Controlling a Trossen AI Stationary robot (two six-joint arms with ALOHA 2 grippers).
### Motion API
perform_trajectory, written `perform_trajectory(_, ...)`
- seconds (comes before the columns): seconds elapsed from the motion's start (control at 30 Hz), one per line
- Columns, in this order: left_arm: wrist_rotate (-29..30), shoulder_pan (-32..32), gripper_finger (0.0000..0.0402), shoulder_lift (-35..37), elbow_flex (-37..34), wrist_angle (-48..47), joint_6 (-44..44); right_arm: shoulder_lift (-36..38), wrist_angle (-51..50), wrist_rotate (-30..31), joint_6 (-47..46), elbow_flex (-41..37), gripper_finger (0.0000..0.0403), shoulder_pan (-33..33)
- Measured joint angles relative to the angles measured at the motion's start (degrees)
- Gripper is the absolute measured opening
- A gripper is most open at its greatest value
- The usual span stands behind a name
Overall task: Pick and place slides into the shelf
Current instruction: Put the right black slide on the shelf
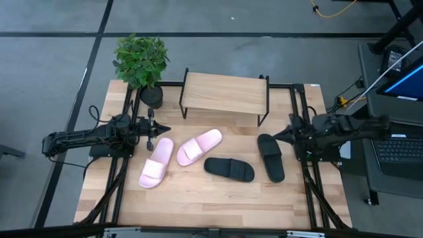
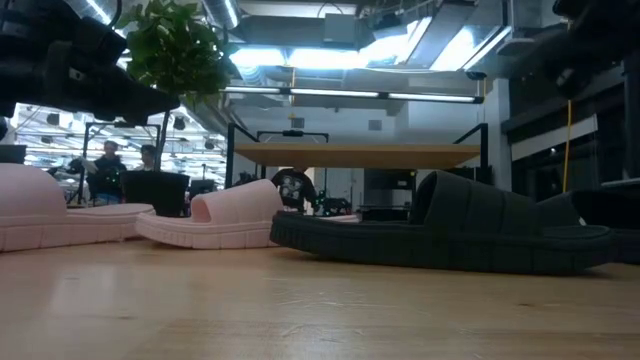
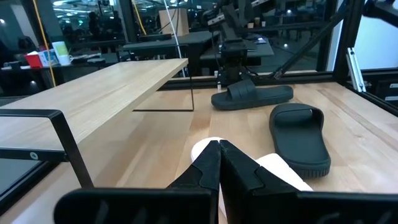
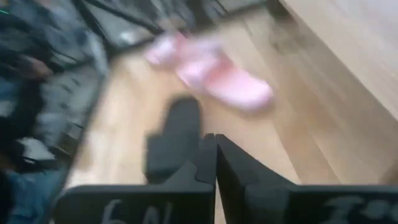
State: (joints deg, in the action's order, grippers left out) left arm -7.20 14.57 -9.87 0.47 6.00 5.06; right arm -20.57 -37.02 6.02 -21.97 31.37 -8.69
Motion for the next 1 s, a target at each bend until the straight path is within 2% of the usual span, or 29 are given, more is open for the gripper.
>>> perform_trajectory(0.13, 0.00, 0.00, 0.0000, 0.02, 0.00, 0.02, 0.01, -6.05, -6.32, 0.33, -1.98, 4.26, 0.0004, -1.66)
perform_trajectory(0.33, 0.00, 0.00, 0.0000, 0.02, 0.00, 0.02, 0.00, -12.56, -13.72, 0.39, -9.68, 9.19, 0.0003, -5.41)
perform_trajectory(0.53, 0.00, 0.00, 0.0000, 0.02, 0.00, 0.02, -0.02, -18.59, -13.79, 0.82, -16.22, 9.82, 0.0002, -10.89)
perform_trajectory(0.8, 0.02, 0.00, 0.0000, 0.00, 0.00, 0.60, -0.04, -28.00, -14.90, 7.59, -20.73, 10.35, 0.0001, -20.44)
perform_trajectory(1.0, 0.02, 0.00, 0.0000, 0.02, 0.00, 0.92, -0.42, -33.69, -22.13, 13.19, -27.48, 16.77, 0.0001, -27.67)
